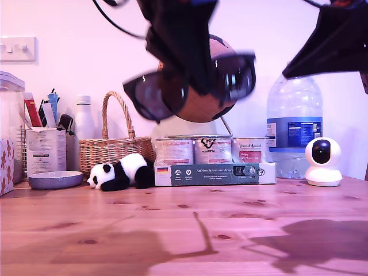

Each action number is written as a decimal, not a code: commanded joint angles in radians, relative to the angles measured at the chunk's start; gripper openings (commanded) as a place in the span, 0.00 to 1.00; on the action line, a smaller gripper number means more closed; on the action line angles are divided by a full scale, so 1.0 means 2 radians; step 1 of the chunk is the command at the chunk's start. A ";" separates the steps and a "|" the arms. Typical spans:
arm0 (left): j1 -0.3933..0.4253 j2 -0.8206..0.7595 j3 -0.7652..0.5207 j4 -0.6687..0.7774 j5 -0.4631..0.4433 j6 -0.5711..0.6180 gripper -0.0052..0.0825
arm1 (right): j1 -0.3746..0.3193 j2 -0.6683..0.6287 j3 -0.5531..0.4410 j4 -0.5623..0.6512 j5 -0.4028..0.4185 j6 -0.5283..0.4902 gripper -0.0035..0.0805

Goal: Pick up the sunglasses and close them, then place them back on the table

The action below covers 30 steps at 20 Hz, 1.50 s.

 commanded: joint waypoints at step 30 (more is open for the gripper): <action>-0.043 -0.205 -0.361 0.386 -0.027 -0.042 0.04 | 0.073 0.156 0.004 0.169 -0.211 0.117 0.38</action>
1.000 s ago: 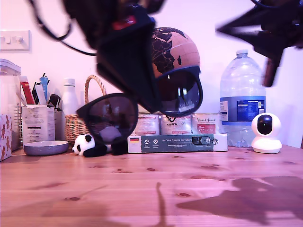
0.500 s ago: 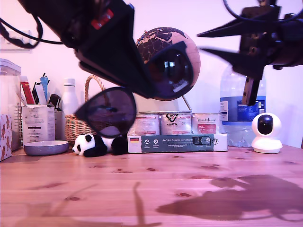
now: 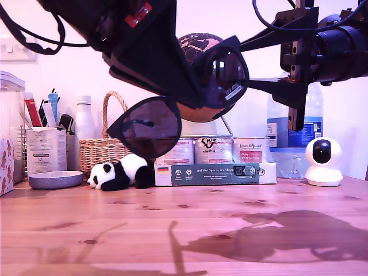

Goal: Pick up the sunglasses and close them, then place them back on the table

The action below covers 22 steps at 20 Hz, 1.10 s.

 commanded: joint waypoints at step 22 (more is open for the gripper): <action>-0.010 0.002 -0.003 0.019 -0.006 0.016 0.04 | 0.090 0.003 0.003 0.019 0.101 0.040 0.38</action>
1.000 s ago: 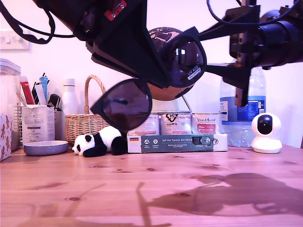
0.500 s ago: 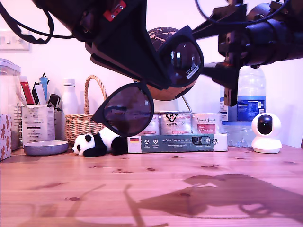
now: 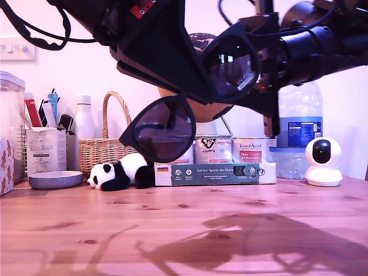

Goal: Pick up the sunglasses and close them, then place them back on the table

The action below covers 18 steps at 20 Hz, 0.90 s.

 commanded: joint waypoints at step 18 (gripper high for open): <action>-0.001 0.002 -0.002 0.020 0.036 -0.002 0.04 | -0.026 0.003 0.008 0.054 0.026 -0.066 0.38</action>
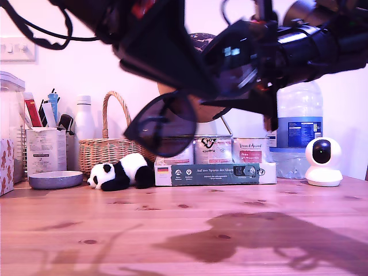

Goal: Pick up the sunglasses and close them, then place them back on the table

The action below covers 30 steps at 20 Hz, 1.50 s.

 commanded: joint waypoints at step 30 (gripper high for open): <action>0.013 0.002 -0.198 0.435 0.055 -0.128 0.04 | -0.018 0.081 0.005 0.094 -0.014 0.073 0.38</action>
